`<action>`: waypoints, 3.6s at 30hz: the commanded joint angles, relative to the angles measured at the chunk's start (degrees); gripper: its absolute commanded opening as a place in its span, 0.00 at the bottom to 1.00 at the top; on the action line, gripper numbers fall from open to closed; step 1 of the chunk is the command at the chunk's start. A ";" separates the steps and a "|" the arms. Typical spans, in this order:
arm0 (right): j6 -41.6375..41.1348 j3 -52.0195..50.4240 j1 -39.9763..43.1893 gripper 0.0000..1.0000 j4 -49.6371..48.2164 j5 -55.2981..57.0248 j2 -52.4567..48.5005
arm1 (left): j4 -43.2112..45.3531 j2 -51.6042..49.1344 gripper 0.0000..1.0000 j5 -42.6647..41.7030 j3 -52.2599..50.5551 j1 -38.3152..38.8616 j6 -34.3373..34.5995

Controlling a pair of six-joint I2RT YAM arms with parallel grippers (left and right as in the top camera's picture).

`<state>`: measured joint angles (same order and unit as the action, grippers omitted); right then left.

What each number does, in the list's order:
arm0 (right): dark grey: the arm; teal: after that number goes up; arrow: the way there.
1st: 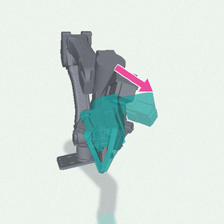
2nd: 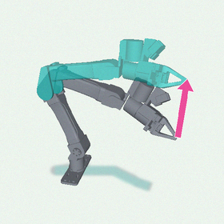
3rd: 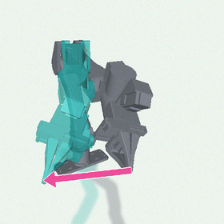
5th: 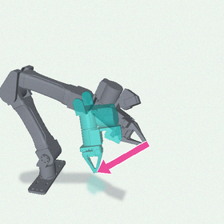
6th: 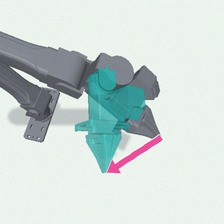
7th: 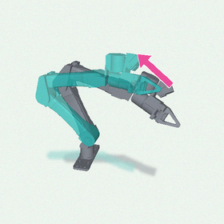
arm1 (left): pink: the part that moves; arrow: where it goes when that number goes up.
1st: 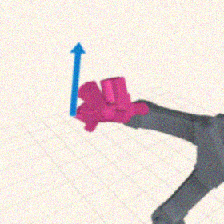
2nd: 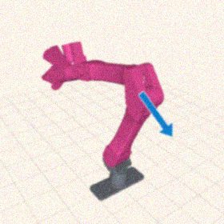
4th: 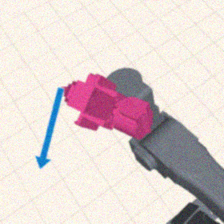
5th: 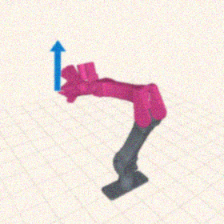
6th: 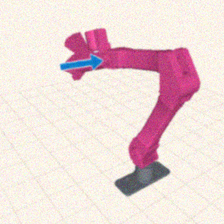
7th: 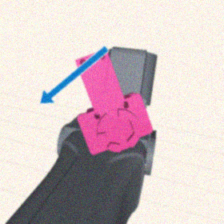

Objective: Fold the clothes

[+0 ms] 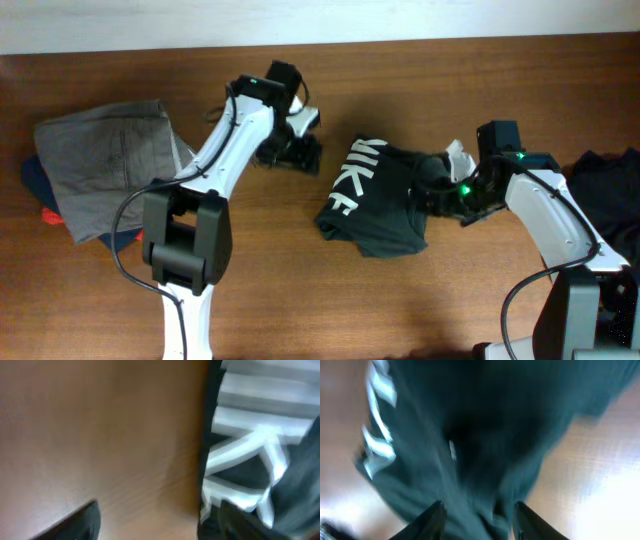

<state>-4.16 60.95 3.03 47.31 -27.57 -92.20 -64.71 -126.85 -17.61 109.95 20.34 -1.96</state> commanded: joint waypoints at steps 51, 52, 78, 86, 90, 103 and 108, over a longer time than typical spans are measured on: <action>-8.15 0.87 7.48 0.22 -25.00 -30.12 -8.13 | -9.97 -0.26 0.62 -18.69 6.97 10.82 -4.13; -8.15 0.87 6.69 0.22 -24.06 -28.22 -8.15 | -9.94 -0.26 0.64 -18.69 8.66 10.40 -4.11; -12.57 0.87 0.74 0.18 -3.13 15.45 -11.69 | 5.42 -16.33 0.94 -20.96 12.02 6.88 -1.31; -12.15 0.87 0.74 0.17 -3.13 15.41 -11.67 | 5.77 -18.56 0.94 -28.28 11.98 9.42 -1.33; -12.15 0.87 0.74 0.16 -3.13 15.39 -11.69 | 5.81 -20.57 0.75 -27.54 11.98 10.49 -1.36; -11.04 0.90 0.81 0.08 -0.07 13.18 -11.04 | 4.33 -22.73 0.00 -24.37 12.66 9.31 -2.89; -5.60 1.38 0.81 0.07 2.45 7.87 -6.36 | -1.53 -16.96 0.01 -15.96 14.60 4.92 -2.89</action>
<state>-14.46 61.34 3.66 48.62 -14.98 -103.11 -63.90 -146.89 -41.85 123.00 29.02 -4.10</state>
